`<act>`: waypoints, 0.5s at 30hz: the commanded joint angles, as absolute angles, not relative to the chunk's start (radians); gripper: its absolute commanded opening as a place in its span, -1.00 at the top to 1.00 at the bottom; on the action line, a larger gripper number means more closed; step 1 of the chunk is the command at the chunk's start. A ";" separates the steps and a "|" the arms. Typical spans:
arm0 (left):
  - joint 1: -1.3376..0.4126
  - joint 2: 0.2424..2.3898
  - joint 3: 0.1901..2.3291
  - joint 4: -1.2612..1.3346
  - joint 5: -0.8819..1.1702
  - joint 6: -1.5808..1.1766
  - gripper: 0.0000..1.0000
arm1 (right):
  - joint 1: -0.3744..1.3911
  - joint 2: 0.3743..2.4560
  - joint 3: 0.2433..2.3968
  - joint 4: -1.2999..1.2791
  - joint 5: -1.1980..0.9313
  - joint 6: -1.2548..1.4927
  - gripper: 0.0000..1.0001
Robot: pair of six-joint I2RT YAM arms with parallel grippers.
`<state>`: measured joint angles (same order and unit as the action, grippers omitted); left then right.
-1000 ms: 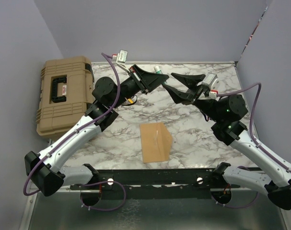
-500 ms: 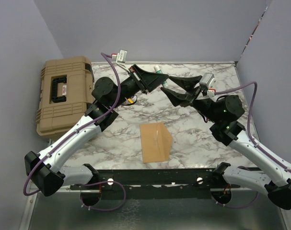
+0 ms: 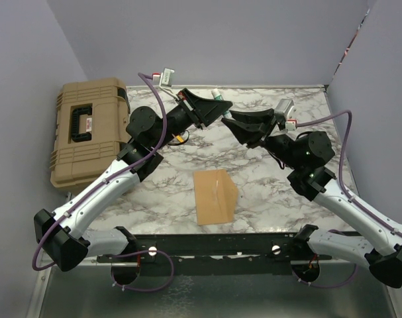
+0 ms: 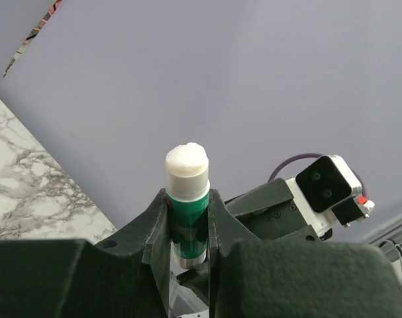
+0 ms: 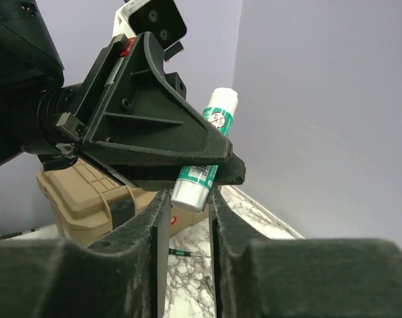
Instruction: Place the letter into the envelope and seal it
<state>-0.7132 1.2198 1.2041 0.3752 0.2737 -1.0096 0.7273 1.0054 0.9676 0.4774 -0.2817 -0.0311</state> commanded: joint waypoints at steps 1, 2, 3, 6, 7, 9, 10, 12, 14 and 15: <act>-0.710 1.219 1.220 0.403 0.287 -0.993 1.00 | 0.731 1.024 0.966 0.515 -0.254 0.031 0.58; -0.710 1.218 1.218 0.407 0.290 -0.991 1.00 | 0.731 1.026 0.966 0.522 -0.243 0.056 0.67; -0.710 1.216 1.215 0.413 0.293 -0.988 1.00 | 0.731 1.027 0.964 0.531 -0.229 0.086 0.77; -0.710 1.203 1.187 0.454 0.299 -0.972 1.00 | 0.731 1.030 0.968 0.537 -0.166 0.207 0.99; -0.710 1.197 1.175 0.472 0.298 -0.967 1.00 | 0.731 1.029 0.975 0.525 -0.151 0.259 0.99; -0.710 1.183 1.150 0.507 0.294 -0.953 1.00 | 0.731 1.027 0.978 0.532 -0.139 0.363 0.99; -0.710 1.176 1.137 0.522 0.295 -0.947 1.00 | 0.732 1.023 0.972 0.550 -0.127 0.432 0.99; -0.710 1.167 1.116 0.551 0.295 -0.939 1.00 | 0.731 1.021 0.950 0.608 -0.117 0.571 0.99; -0.710 1.162 1.098 0.571 0.298 -0.934 1.00 | 0.731 1.026 0.938 0.636 -0.106 0.709 0.99; -0.709 1.160 1.091 0.582 0.301 -0.933 1.00 | 0.731 1.029 0.928 0.653 -0.098 0.781 0.99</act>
<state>-0.7040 1.1938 1.1313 0.5117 0.2672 -0.9775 0.7341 1.0229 0.9493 0.5312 -0.2016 0.4416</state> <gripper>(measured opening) 0.202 0.062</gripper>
